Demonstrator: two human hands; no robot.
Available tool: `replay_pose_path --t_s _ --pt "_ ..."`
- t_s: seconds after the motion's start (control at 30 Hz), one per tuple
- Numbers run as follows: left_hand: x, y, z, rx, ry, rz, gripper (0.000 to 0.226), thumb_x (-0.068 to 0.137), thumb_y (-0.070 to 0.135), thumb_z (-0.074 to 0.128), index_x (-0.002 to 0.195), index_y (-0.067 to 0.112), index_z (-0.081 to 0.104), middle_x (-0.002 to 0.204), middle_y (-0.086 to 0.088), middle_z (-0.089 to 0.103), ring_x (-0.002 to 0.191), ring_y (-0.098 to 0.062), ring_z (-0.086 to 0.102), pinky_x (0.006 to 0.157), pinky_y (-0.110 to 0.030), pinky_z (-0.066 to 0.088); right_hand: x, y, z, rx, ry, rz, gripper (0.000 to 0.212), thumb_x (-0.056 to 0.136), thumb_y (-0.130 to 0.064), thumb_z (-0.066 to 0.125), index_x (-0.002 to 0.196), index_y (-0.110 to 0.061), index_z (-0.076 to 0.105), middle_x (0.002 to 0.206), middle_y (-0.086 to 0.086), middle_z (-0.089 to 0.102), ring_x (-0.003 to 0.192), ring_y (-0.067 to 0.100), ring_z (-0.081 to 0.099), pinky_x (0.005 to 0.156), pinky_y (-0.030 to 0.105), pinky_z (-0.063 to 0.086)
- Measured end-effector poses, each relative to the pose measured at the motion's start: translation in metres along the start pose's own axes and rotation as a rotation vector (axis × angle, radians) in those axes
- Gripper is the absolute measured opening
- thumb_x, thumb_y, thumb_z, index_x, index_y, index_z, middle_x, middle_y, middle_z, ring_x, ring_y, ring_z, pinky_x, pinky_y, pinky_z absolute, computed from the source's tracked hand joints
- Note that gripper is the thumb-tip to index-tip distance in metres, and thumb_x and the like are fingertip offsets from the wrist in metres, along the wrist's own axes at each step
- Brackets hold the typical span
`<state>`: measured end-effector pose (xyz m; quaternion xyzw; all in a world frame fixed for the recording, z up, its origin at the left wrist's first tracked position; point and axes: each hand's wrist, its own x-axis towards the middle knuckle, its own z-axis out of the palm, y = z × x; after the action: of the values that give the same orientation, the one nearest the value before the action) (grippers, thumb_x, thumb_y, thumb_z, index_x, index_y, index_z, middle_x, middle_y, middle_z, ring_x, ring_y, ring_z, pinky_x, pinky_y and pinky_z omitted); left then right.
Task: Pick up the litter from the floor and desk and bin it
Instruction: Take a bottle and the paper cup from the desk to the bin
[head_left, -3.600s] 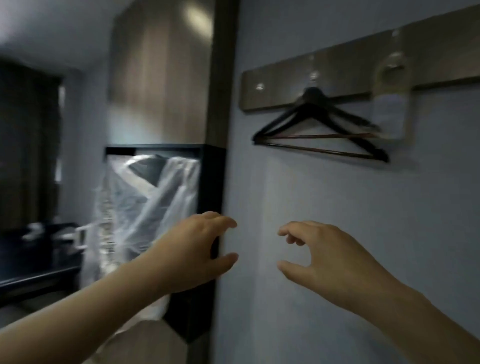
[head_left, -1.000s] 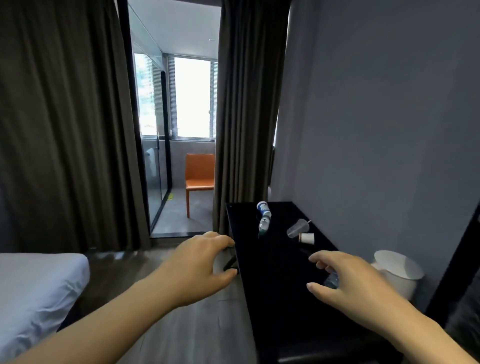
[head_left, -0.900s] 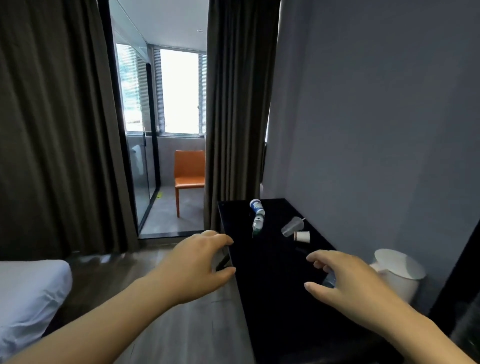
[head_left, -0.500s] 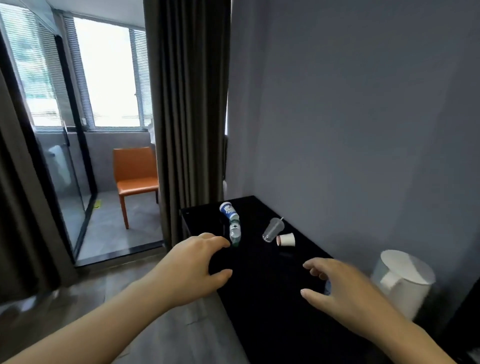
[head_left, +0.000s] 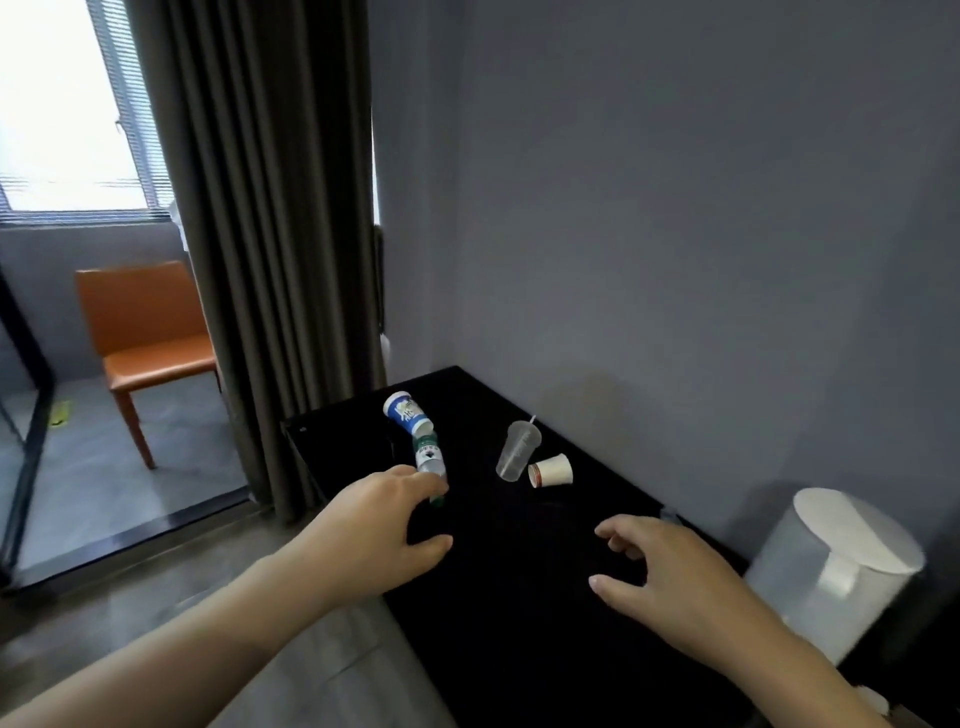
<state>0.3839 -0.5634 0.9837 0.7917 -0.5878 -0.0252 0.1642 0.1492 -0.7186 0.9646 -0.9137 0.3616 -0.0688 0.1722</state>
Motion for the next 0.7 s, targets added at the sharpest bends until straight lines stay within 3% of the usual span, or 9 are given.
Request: replay_pose_path --t_s 0.23,0.7 --pt "0.104 -0.056 0.008 -0.006 -0.041 0.022 0.045 0.081 0.048 0.063 0.122 0.029 0.056 0.117 0.015 0.055 0.105 -0.003 0.056 0.094 -0.024 0.046 0.106 0.007 0.014 0.05 -0.029 0.027 0.053 0.086 -0.051 0.06 0.135 -0.038 0.045 0.125 -0.02 0.052 0.109 -0.004 0.049 0.084 0.013 0.038" --pt "0.246 -0.146 0.074 -0.077 -0.28 0.044 0.056 0.084 0.052 0.059 0.134 0.033 0.046 0.132 0.014 0.05 0.117 -0.003 0.049 0.098 -0.021 0.042 0.227 0.027 0.054 0.125 -0.11 0.181 0.051 0.084 -0.048 0.064 0.131 -0.035 0.049 0.118 -0.016 0.054 0.105 -0.001 0.051 0.088 0.016 0.044"
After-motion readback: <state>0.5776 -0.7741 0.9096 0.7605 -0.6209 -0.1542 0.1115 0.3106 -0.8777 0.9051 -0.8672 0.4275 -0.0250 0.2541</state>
